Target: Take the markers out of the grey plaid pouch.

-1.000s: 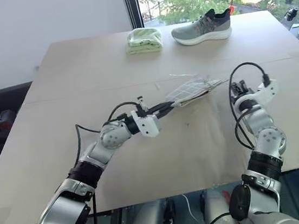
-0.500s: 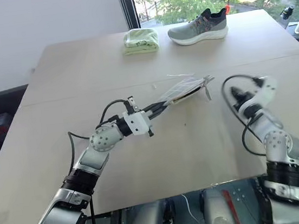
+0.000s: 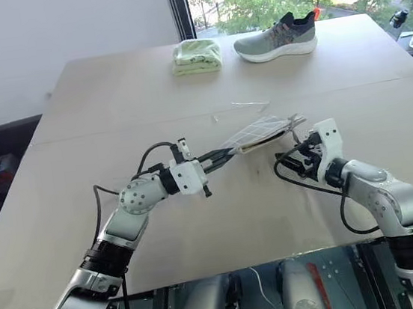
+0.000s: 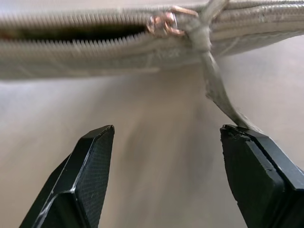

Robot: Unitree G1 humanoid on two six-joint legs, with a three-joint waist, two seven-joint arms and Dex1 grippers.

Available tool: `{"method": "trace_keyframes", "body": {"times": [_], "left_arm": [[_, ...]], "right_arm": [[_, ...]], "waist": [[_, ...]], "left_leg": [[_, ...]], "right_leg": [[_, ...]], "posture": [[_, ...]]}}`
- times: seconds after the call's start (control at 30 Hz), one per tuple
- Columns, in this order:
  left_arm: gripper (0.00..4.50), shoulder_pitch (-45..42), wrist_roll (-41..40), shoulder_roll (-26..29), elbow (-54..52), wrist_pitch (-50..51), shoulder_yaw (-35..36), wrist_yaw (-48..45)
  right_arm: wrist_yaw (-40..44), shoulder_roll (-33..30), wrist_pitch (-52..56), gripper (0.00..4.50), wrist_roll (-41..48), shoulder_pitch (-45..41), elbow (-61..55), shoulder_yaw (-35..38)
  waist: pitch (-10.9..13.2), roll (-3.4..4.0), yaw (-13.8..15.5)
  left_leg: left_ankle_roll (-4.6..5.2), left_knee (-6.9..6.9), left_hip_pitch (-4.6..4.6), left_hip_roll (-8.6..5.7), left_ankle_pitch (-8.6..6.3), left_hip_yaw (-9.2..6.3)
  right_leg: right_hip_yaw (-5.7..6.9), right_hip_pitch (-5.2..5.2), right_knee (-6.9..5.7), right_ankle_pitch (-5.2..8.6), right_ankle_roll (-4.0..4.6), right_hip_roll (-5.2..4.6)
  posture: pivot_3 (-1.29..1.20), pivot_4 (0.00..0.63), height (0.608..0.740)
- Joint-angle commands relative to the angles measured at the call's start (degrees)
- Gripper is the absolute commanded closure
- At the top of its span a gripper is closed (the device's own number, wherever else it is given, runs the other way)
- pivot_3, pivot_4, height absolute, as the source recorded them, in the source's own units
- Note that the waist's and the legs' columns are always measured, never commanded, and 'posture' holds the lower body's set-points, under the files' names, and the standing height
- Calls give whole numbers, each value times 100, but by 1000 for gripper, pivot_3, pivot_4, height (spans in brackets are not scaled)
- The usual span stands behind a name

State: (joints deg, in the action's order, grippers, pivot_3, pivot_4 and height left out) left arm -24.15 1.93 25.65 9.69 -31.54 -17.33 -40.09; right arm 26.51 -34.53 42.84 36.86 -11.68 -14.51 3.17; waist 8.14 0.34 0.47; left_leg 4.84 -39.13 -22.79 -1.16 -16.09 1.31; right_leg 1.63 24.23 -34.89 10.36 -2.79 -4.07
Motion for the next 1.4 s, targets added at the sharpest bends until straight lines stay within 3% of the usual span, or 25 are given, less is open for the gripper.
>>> {"method": "trace_keyframes", "body": {"times": [0.03,0.33,0.73,0.83,1.0,1.4], "left_arm": [[4500,30,-113,9,-276,4,138,-27],[4500,74,-138,-24,-320,-9,148,-118],[4500,69,-195,-57,-340,-35,160,-245],[4500,77,-194,-51,-358,-23,171,-249],[4500,120,-151,-26,-421,101,184,-246],[4500,73,275,-65,-377,357,114,-118]], "right_arm": [[210,-233,68,894,77,-118,-304,354],[335,-529,30,894,-300,-193,-178,416],[401,213,-225,894,-592,-702,606,261],[491,297,-278,1967,-601,-716,680,277],[559,383,-263,4406,-576,-746,647,306],[461,613,-6,4469,-388,-712,321,363]], "waist": [[0,-2,19],[1,-3,38],[3,-6,40],[3,-6,37],[3,-6,35],[3,-6,34]], "left_leg": [[0,0,0,1,0,0],[0,0,-1,1,0,0],[0,-1,-1,1,0,-1],[-1,-1,-2,-1,0,0],[-1,-1,-2,-1,0,0],[0,-1,-1,0,0,-1]], "right_leg": [[0,0,1,0,0,1],[1,-1,1,0,0,-1],[1,-1,0,0,0,1],[1,-1,2,0,0,0],[1,-1,0,0,0,0],[2,-1,-1,0,0,2]], "posture": [[0,150,740],[0,150,740],[0,150,740],[0,150,740],[0,150,740],[0,150,740]]}}
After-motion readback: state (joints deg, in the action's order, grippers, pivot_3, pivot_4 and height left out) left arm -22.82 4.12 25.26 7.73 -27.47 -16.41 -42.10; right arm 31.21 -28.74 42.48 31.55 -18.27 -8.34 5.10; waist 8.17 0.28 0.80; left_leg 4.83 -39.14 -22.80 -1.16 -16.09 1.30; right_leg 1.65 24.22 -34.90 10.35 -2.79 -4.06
